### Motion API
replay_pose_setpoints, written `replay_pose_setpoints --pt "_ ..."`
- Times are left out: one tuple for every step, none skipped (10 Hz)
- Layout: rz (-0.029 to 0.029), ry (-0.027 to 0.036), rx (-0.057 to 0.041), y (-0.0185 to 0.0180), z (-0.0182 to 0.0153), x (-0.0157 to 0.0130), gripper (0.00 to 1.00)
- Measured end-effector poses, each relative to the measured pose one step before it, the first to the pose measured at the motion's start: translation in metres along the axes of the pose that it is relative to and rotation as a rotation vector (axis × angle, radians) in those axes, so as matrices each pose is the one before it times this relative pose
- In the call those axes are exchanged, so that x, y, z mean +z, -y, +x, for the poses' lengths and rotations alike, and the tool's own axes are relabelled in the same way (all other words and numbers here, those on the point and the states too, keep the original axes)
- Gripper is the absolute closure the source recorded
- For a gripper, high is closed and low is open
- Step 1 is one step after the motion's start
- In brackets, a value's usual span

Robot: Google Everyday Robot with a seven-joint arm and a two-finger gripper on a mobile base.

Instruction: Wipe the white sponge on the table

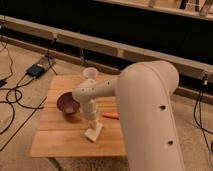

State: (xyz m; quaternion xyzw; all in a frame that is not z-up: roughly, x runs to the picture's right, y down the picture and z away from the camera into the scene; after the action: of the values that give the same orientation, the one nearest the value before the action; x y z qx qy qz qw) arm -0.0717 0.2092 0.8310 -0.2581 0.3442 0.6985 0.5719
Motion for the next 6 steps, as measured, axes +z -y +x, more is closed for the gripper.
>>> replay_pose_setpoints --pt "-0.00675 0.00745 -0.00003 -0.00045 -0.00576 -0.00169 1.0" --pt "-0.01023 0.01307 -0.00836 -0.0034 -0.01053 -0.00285 1.0" --pt "-0.00258 0.00868 -0.01755 -0.00683 -0.00607 -0.00096 1.0" --pt "-0.00334 0.00441 -0.01539 -0.00765 -0.00299 -0.00069 1.0" --pt "-0.0045 0.00364 -0.02162 -0.01188 -0.00274 -0.00054 1.0" --pt "-0.00392 0.00183 -0.01547 -0.00858 -0.00065 -0.00075 1.0"
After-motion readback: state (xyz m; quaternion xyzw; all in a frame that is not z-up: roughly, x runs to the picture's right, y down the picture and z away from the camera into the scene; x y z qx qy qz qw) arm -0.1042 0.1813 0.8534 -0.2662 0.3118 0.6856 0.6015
